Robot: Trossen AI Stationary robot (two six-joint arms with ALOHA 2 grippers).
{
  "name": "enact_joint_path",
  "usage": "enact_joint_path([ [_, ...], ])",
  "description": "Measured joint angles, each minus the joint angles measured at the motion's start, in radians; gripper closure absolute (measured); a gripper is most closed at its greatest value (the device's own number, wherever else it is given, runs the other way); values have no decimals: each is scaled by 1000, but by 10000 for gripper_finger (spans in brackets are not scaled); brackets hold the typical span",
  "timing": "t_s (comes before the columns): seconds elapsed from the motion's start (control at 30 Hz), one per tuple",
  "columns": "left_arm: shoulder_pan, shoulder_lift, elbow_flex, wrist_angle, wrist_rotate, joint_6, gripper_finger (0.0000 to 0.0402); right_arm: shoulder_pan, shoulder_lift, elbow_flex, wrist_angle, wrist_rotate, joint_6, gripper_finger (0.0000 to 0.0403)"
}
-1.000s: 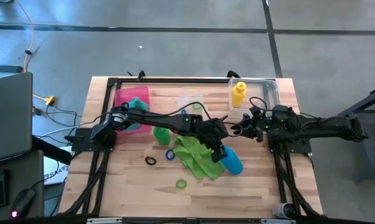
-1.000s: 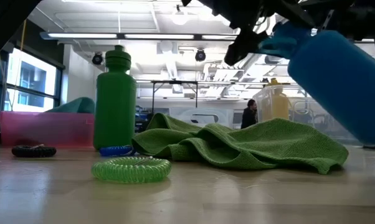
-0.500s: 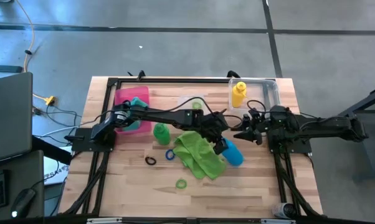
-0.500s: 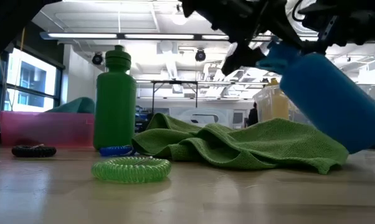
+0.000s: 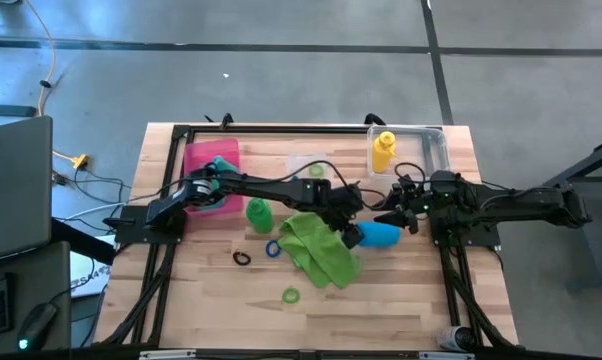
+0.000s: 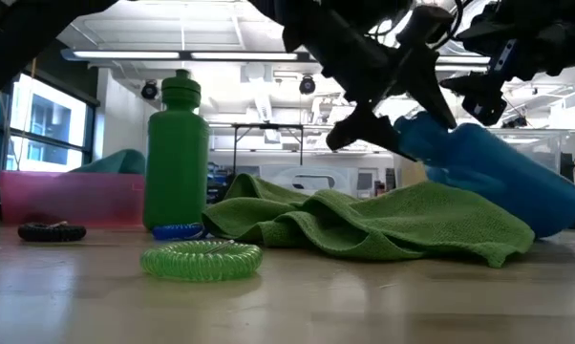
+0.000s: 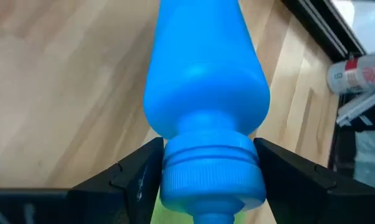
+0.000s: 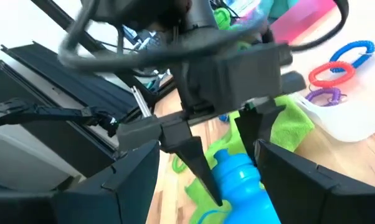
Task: Pick & Place Sports Items
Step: Put the blue water bottle into the right transparent bin
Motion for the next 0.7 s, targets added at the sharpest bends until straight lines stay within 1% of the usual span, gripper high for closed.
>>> enact_joint_path([
  [0.17, 0, 3, 0, 7, 46, 1, 163, 0, 0, 0, -6, -2, -2, 147],
  [0.43, 2, 3, 0, 3, 83, 3, 160, 0, 0, 0, -5, -3, -2, 147],
  [0.53, 2, 3, 0, 4, 88, 7, 143, 0, 0, 0, -5, -3, -2, 147],
  [0.7, 2, 3, 0, 4, 89, 7, 85, 0, 0, 0, -5, -3, -2, 147],
])
